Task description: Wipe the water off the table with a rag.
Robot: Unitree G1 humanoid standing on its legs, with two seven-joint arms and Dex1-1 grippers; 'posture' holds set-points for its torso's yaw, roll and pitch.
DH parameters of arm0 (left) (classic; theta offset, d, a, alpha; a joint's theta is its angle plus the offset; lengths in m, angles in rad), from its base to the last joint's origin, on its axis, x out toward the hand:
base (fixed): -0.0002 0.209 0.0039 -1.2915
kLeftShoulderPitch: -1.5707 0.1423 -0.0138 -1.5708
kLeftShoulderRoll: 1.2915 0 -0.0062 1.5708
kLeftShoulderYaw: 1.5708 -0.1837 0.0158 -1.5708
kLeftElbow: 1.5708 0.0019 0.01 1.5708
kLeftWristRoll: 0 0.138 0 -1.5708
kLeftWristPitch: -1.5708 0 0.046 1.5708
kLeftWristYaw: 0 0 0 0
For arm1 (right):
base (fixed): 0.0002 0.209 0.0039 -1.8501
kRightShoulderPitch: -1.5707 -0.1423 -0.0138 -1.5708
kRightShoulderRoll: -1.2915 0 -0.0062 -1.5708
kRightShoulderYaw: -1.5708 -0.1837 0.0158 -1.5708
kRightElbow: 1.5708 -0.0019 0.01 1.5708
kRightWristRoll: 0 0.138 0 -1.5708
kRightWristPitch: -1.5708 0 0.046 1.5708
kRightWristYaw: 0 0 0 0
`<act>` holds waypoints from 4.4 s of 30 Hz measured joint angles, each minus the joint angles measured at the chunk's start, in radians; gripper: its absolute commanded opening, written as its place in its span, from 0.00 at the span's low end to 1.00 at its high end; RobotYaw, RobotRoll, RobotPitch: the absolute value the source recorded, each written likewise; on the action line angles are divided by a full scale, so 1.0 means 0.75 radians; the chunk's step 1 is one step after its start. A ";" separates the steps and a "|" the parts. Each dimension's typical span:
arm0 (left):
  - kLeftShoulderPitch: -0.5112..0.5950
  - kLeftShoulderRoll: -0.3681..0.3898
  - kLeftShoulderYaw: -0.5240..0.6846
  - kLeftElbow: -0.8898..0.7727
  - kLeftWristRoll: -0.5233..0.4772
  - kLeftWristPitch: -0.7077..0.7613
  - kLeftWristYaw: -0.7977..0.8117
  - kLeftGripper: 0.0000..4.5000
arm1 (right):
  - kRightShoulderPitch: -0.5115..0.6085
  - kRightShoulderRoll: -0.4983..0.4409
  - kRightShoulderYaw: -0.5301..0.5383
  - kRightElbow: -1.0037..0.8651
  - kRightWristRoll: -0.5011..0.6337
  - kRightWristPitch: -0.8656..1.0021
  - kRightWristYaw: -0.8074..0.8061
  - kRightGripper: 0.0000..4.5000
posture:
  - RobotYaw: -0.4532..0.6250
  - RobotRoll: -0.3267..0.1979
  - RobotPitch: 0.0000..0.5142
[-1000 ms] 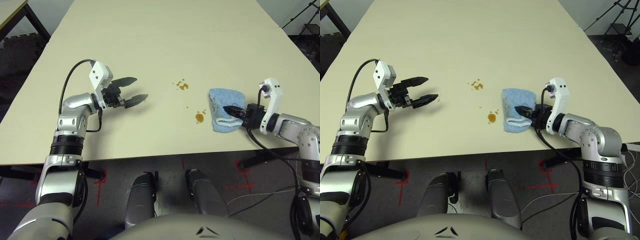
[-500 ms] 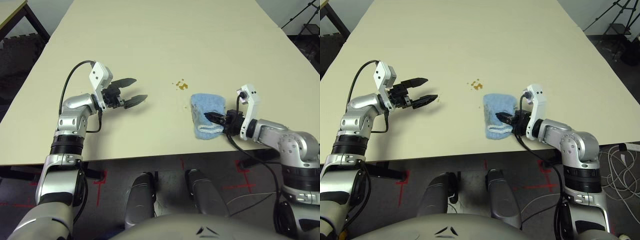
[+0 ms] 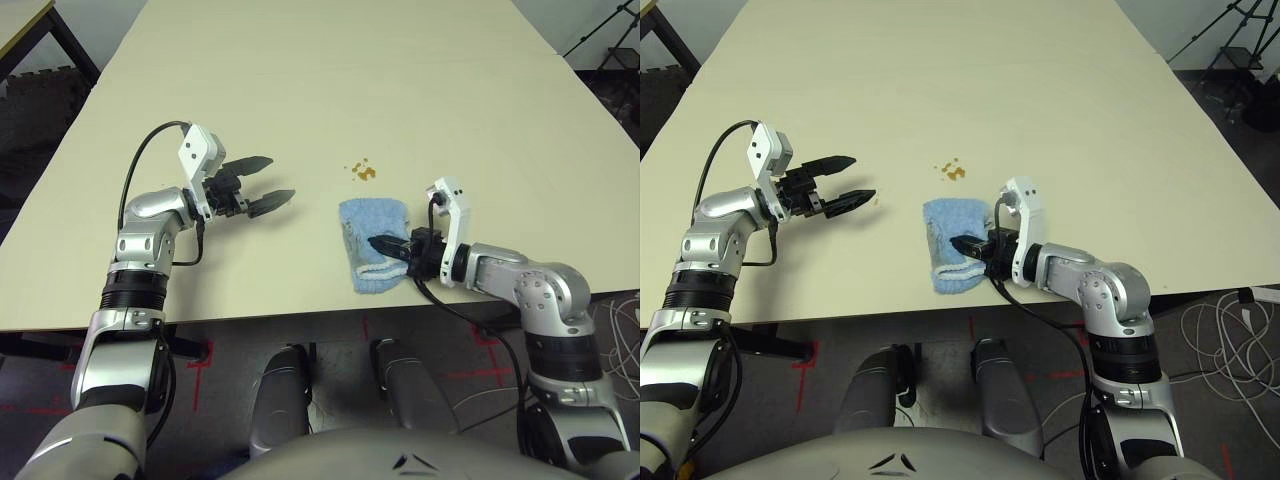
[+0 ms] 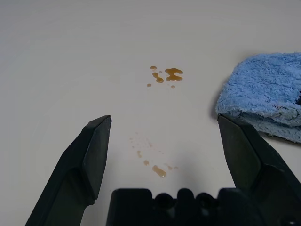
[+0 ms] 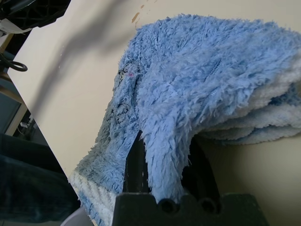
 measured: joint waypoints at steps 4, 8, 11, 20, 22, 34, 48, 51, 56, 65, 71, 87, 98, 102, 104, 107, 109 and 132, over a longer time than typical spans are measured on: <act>0.000 -0.004 0.000 0.000 0.001 0.000 0.000 1.00 | -0.020 -0.048 -0.002 0.017 0.001 -0.004 0.022 0.02 | 0.29 0.62 0.29; 0.000 -0.008 0.000 0.002 0.002 -0.008 0.000 1.00 | -0.052 -0.145 -0.035 0.068 0.000 -0.015 0.060 0.02 | 0.29 0.62 0.29; -0.002 -0.011 -0.001 0.005 0.006 -0.012 0.000 1.00 | -0.068 -0.214 -0.044 0.104 -0.003 -0.028 0.092 0.02 | 0.29 0.62 0.29; -0.004 -0.019 -0.001 0.010 0.015 -0.022 0.000 1.00 | -0.140 -0.419 -0.101 0.319 -0.065 -0.151 0.183 0.02 | 0.28 0.62 0.29; -0.005 -0.019 -0.001 0.010 0.015 -0.023 0.000 1.00 | -0.164 -0.462 -0.126 0.395 -0.096 -0.199 0.195 0.02 | 0.28 0.62 0.29; -0.005 -0.018 -0.001 0.011 0.016 -0.023 0.000 1.00 | -0.357 -0.313 -0.368 0.551 -0.023 -0.202 0.095 0.02 | 0.28 0.62 0.31; -0.004 0.024 -0.031 0.045 0.063 -0.061 -0.019 1.00 | -0.568 -0.099 -0.258 0.952 -0.251 -0.527 -0.034 0.02 | 0.31 0.62 0.31; -0.003 0.024 -0.024 0.041 0.058 -0.055 -0.018 1.00 | -0.633 -0.076 -0.212 1.112 -0.335 -0.643 -0.024 0.02 | 0.32 0.62 0.31; -0.002 0.024 -0.023 0.016 0.048 -0.044 -0.013 1.00 | -0.692 -0.047 -0.176 1.234 -0.402 -0.732 0.017 0.02 | 0.32 0.62 0.31; 0.000 0.024 -0.020 0.008 0.046 -0.035 -0.008 1.00 | -0.706 0.092 -0.097 1.212 -0.443 -0.701 0.091 0.02 | 0.32 0.62 0.30; 0.004 0.024 -0.017 0.006 0.046 -0.033 -0.001 1.00 | -0.672 0.192 -0.032 1.112 -0.450 -0.639 0.120 0.02 | 0.32 0.62 0.30; 0.017 0.021 -0.003 -0.008 0.046 -0.025 0.002 1.00 | -0.636 0.255 0.020 1.020 -0.447 -0.576 0.138 0.02 | 0.33 0.62 0.29; 0.017 0.011 0.003 -0.007 0.046 -0.026 0.002 1.00 | -0.766 0.036 -0.154 1.278 -0.440 -0.666 0.095 0.02 | 0.31 0.62 0.29; 0.016 0.009 0.003 -0.005 0.046 -0.026 0.002 1.00 | -0.786 -0.029 -0.189 1.323 -0.442 -0.694 0.096 0.02 | 0.31 0.62 0.29; 0.015 0.009 0.003 -0.002 0.046 -0.026 0.002 1.00 | -0.786 -0.063 -0.193 1.337 -0.444 -0.700 0.098 0.02 | 0.31 0.62 0.30; 0.014 0.009 0.003 0.000 0.046 -0.027 0.002 1.00 | -0.786 -0.131 -0.198 1.358 -0.449 -0.713 0.112 0.02 | 0.31 0.62 0.30; 0.014 0.009 0.003 0.002 0.047 -0.027 0.002 1.00 | -0.786 -0.181 -0.213 1.377 -0.452 -0.719 0.116 0.02 | 0.31 0.62 0.30; 0.007 0.011 0.003 0.013 0.048 -0.027 0.005 1.00 | -0.937 -0.797 -0.026 1.593 -0.633 -0.679 0.816 0.02 | 0.30 0.62 0.33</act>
